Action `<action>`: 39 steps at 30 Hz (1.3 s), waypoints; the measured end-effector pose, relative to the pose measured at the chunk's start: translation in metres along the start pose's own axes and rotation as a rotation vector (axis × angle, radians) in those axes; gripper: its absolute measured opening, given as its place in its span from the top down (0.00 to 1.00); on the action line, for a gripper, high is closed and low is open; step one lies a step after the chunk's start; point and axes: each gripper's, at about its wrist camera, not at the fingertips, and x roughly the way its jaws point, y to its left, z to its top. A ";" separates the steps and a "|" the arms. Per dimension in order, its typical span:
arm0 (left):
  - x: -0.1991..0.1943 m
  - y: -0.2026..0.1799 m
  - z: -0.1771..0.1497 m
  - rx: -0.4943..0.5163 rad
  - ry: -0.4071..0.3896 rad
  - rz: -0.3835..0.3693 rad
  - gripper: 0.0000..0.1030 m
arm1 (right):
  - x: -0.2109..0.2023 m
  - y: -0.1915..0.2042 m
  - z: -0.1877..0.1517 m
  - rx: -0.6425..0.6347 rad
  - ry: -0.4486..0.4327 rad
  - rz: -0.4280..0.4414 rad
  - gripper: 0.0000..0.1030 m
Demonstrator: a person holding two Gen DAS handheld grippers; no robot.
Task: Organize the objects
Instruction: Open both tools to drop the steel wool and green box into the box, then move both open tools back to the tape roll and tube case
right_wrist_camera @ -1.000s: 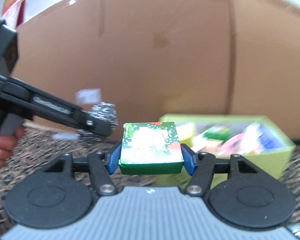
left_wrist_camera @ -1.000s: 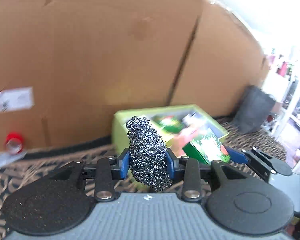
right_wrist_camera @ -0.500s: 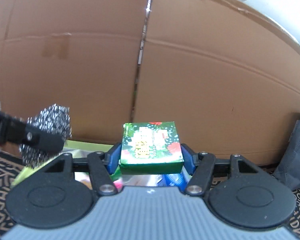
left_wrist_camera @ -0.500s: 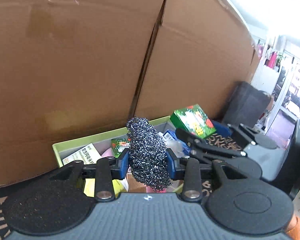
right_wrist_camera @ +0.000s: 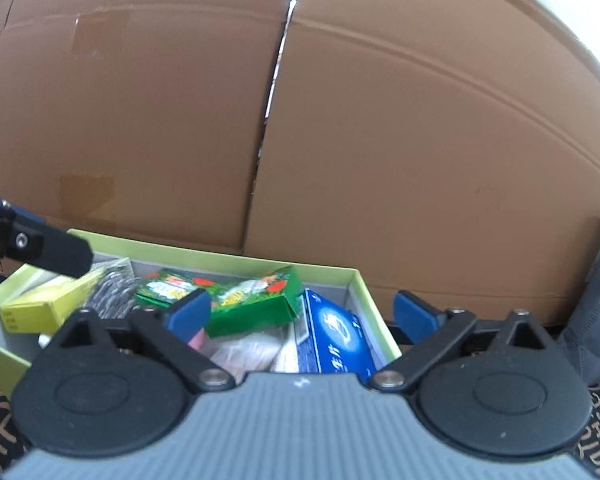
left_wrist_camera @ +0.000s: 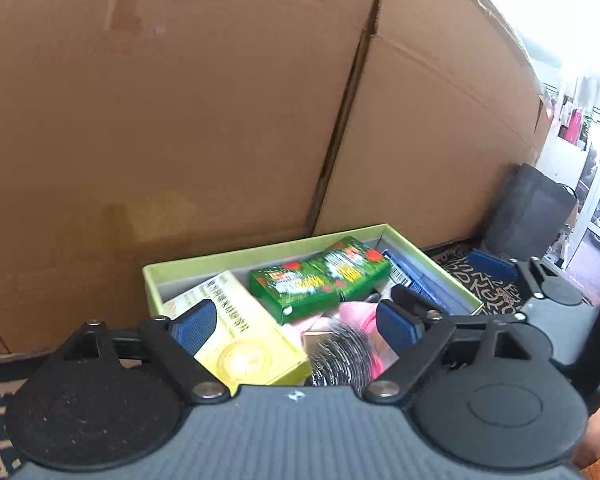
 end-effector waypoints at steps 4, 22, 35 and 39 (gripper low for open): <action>-0.011 -0.003 0.001 0.002 -0.004 0.018 0.13 | -0.010 -0.002 -0.001 0.011 -0.002 -0.008 0.00; -0.093 0.014 -0.013 0.010 -0.065 0.202 0.12 | -0.110 0.039 0.034 0.031 -0.096 0.082 0.00; -0.149 0.094 -0.065 -0.078 -0.047 0.358 0.12 | -0.143 0.131 0.039 0.012 -0.071 0.301 0.00; -0.164 0.135 -0.084 -0.122 -0.014 0.412 0.12 | -0.140 0.164 0.031 -0.012 -0.026 0.378 0.00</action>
